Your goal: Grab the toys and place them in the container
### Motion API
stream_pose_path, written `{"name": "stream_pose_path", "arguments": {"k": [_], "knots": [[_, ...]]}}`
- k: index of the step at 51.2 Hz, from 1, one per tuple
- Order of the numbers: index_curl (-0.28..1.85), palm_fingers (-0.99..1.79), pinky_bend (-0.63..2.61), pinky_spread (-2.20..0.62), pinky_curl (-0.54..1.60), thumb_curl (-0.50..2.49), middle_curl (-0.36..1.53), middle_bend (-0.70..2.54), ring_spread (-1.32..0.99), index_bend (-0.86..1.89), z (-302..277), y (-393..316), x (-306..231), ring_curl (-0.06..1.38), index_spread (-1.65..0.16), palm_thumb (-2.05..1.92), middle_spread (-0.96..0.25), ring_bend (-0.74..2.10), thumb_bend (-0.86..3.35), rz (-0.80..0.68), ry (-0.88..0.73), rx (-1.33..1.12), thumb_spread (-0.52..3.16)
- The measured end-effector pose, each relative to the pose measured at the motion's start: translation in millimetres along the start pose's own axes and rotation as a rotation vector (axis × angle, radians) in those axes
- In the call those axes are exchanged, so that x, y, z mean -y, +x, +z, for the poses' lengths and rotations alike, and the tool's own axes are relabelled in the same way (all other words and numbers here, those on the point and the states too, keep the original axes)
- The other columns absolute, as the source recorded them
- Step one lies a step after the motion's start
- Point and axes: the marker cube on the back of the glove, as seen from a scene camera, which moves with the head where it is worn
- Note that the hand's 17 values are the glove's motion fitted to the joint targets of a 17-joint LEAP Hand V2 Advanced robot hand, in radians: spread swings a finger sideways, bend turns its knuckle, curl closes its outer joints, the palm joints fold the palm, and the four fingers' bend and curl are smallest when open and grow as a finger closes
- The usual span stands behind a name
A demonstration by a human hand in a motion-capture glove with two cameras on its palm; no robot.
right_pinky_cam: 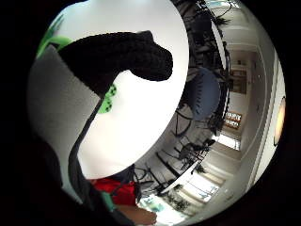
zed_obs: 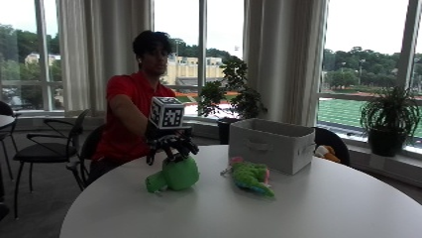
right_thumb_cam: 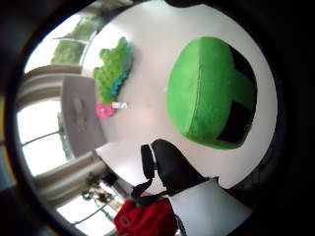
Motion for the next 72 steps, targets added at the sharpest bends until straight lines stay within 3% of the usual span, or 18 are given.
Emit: {"name": "stream_pose_path", "arguments": {"k": [16, 22, 26, 37, 48, 60, 72], "knots": [[0.27, -0.12, 1.32, 0.08, 0.33, 0.35, 0.23, 0.13, -0.05, 0.12, 54, -34, 24, 0.33, -0.39, 0.00, -0.09, 0.29, -0.02, -0.068, -0.037, 0.015, 1.06], [0.26, 0.12, 1.29, 0.02, 0.32, 0.37, 0.25, 0.20, -0.09, 0.14, 52, -34, 25, 0.37, -0.40, 0.15, -0.13, 0.47, 0.05, -0.087, -0.076, -0.026, 1.12], [0.26, 0.14, 1.29, -0.01, 0.32, 0.38, 0.26, 0.19, -0.12, 0.15, 53, -32, 25, 0.38, -0.41, 0.18, -0.15, 0.53, 0.04, -0.095, -0.093, -0.028, 1.15], [0.28, 0.16, 1.30, -0.10, 0.33, 0.39, 0.29, 0.20, -0.19, 0.17, 55, -30, 26, 0.41, -0.41, 0.25, -0.20, 0.59, 0.03, -0.053, -0.031, 0.046, 1.18], [0.37, 0.50, 1.14, -0.21, 0.29, 0.47, 0.37, 0.34, -0.35, 0.29, 51, -26, 24, 0.42, -0.41, 0.51, -0.31, 0.67, 0.14, -0.023, 0.043, 0.133, 1.25], [0.43, 0.74, 1.09, -0.30, 0.29, 0.59, 0.45, 0.45, -0.49, 0.27, 26, -26, 1, 0.46, -0.42, 0.69, -0.40, 0.76, 0.17, 0.002, 0.029, 0.163, 1.06], [0.54, 0.78, 1.05, -0.34, 0.30, 0.69, 0.52, 0.48, -0.55, 0.33, -69, -66, -22, 0.48, -0.44, 0.73, -0.45, 0.77, 0.11, -0.052, 0.169, -0.008, 0.80]]}}
